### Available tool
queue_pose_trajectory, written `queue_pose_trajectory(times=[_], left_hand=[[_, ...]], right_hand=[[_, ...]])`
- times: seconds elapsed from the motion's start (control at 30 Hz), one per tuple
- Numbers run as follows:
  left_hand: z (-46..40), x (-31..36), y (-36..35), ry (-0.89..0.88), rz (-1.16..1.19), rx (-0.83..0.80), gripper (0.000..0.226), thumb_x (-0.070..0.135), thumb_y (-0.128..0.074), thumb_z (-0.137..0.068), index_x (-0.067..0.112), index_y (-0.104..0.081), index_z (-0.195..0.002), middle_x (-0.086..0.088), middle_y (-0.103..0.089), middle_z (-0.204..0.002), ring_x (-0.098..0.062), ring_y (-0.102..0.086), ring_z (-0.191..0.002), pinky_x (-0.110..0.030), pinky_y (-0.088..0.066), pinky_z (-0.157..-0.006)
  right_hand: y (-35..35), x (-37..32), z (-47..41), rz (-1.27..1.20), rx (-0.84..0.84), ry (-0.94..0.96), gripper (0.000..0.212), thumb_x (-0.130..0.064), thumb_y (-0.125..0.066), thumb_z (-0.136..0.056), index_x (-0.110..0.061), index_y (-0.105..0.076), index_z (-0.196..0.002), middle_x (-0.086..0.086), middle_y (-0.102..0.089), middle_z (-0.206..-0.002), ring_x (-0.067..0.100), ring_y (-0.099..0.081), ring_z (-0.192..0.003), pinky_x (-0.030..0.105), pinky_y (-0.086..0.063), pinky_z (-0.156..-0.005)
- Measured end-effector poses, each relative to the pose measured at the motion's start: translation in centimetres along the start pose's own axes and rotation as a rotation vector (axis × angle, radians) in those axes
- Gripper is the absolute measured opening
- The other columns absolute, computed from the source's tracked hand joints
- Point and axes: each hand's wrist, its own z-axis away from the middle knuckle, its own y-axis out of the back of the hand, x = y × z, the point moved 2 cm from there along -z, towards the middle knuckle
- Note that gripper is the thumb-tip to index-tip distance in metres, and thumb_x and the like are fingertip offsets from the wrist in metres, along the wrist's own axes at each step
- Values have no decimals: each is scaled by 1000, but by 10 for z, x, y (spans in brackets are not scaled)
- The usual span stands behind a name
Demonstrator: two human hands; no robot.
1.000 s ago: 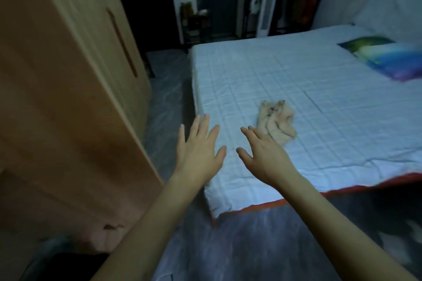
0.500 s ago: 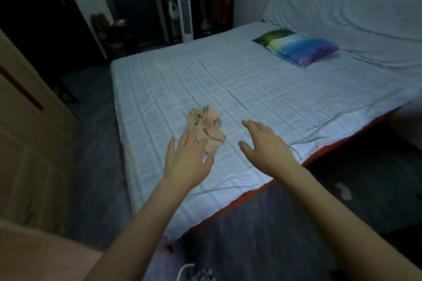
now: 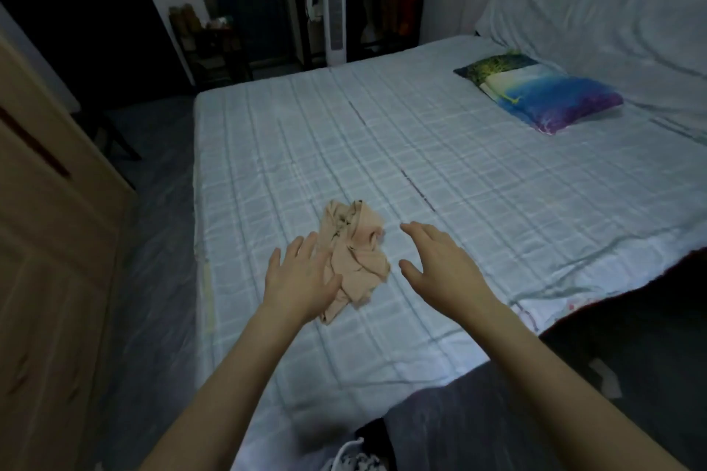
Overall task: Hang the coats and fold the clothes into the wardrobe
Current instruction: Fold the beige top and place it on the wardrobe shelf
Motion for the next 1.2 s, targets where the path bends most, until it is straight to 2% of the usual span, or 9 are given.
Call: queue_pose_trajectory(times=[0.23,0.4,0.53,0.63,0.77,0.83,0.93,1.1,1.2], left_hand=[[-103,-17,-34,48,36,-132,59,52,-32,-94,25,-35,-146,-1,-30,-156,-21,-22,-144,-45,-18,-115],[-143,-15,-94,92,156,-333,40,49,-36,-95,23,-54,-121,-2,-57,-125,-25,-51,-112,-37,-37,-84],[-151,-13,-155,179,361,-503,32,46,-41,-93,21,-55,-108,-1,-62,-114,-25,-59,-101,-34,-45,-82],[-157,-10,-201,276,548,-524,36,45,-50,-92,21,-52,-118,5,-57,-116,-15,-54,-101,-27,-38,-76],[-172,2,-270,520,781,-366,62,64,-60,-76,17,-51,-117,4,-56,-113,-14,-55,-102,-29,-44,-80],[-178,14,-306,663,885,-263,74,57,-69,-72,12,-47,-126,-1,-55,-120,-18,-55,-108,-31,-46,-82],[-185,32,-322,826,949,-69,35,28,-73,-82,17,-51,-107,2,-54,-108,-16,-55,-98,-27,-36,-70],[-199,46,-313,729,879,149,15,6,-62,-82,18,-54,-82,1,-54,-88,-19,-54,-78,-39,-47,-67],[-211,63,-261,616,1008,308,12,3,-53,-93,11,-53,-84,-3,-56,-79,-17,-52,-71,-28,-43,-65]], right_hand=[[-41,28,-110,51,-134,47,48,-30,-56,-90,-24,-43,-136,-3,-47,-138,24,-50,-116,38,-48,-84],[-101,57,-137,38,-328,38,45,-29,-55,-91,-24,-45,-135,-4,-50,-133,21,-50,-114,37,-49,-83],[-157,77,-144,9,-493,55,45,-26,-54,-90,-23,-47,-134,-5,-49,-132,21,-50,-111,37,-48,-83],[-201,94,-154,-6,-592,85,45,-25,-53,-90,-23,-47,-134,-4,-50,-133,20,-50,-114,37,-48,-84],[-260,118,-159,-10,-753,103,43,-20,-51,-87,-23,-48,-129,-1,-52,-129,23,-52,-111,38,-48,-82],[-283,131,-154,-7,-855,129,43,-22,-47,-85,-23,-46,-128,0,-51,-126,24,-52,-110,40,-49,-84],[-305,152,-153,-35,-898,188,54,-24,-37,-79,-22,-42,-133,2,-50,-125,27,-53,-108,41,-49,-82],[-315,178,-189,-38,-867,239,62,-24,-54,-88,-29,-27,-144,2,-42,-131,24,-58,-101,37,-53,-81],[-296,173,-220,-137,-756,288,26,-25,-56,-92,-25,-57,-118,-6,-51,-115,20,-56,-101,26,-48,-78]])
